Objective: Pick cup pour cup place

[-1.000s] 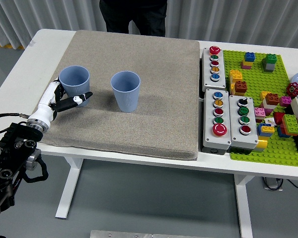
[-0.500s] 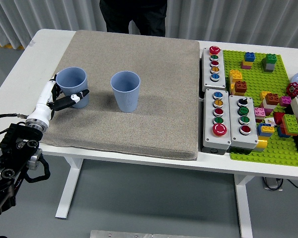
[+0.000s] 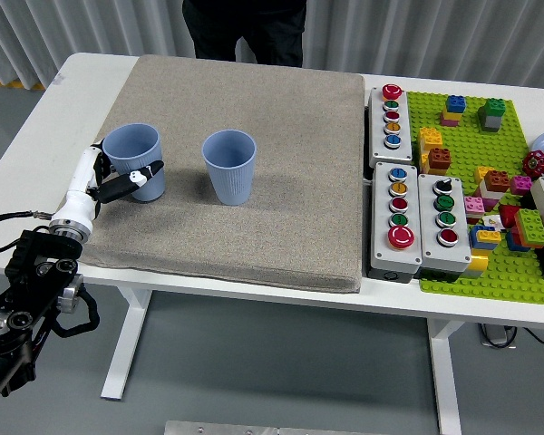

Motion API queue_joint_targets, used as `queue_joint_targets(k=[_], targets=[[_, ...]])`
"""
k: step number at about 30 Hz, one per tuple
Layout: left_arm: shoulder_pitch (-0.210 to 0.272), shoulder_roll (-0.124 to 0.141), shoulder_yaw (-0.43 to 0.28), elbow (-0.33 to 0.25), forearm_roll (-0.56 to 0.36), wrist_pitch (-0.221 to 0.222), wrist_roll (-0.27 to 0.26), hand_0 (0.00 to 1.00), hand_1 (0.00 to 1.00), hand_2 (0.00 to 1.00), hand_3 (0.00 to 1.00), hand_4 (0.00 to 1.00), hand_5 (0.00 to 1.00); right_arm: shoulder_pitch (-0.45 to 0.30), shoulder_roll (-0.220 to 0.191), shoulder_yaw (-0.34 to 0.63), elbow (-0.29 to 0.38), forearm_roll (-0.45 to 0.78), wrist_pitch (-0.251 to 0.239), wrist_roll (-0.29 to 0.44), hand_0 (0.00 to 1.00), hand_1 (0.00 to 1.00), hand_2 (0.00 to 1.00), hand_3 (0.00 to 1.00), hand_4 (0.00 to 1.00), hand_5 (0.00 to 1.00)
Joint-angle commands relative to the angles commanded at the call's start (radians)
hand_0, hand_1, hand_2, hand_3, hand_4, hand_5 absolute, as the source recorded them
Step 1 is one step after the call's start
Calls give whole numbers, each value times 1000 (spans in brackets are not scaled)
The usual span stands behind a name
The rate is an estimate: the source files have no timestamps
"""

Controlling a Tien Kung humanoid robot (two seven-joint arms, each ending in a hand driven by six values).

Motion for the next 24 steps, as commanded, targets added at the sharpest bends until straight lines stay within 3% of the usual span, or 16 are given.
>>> queue_joint_targets(k=[9,14,18,24], targets=[[24,16,-36,-83,74,-2,5,528,495,506,512,753,14,-2,-1,3,0,-4,0,0,723,701,746,709,331,288],[19,89,-42,-196,279,-22,21,530,499,512,518,759,18,-7,-4,3,0,-2,0,3,722,700,746,709,331,288],[-2,121,-25,-220,370,-22,23,535,499,515,522,763,14,-9,-6,-1,0,4,0,5,723,700,746,708,331,288],[-45,143,18,-213,488,-18,26,548,505,523,527,774,16,-9,-6,-6,0,9,-2,5,723,700,746,708,331,287]])
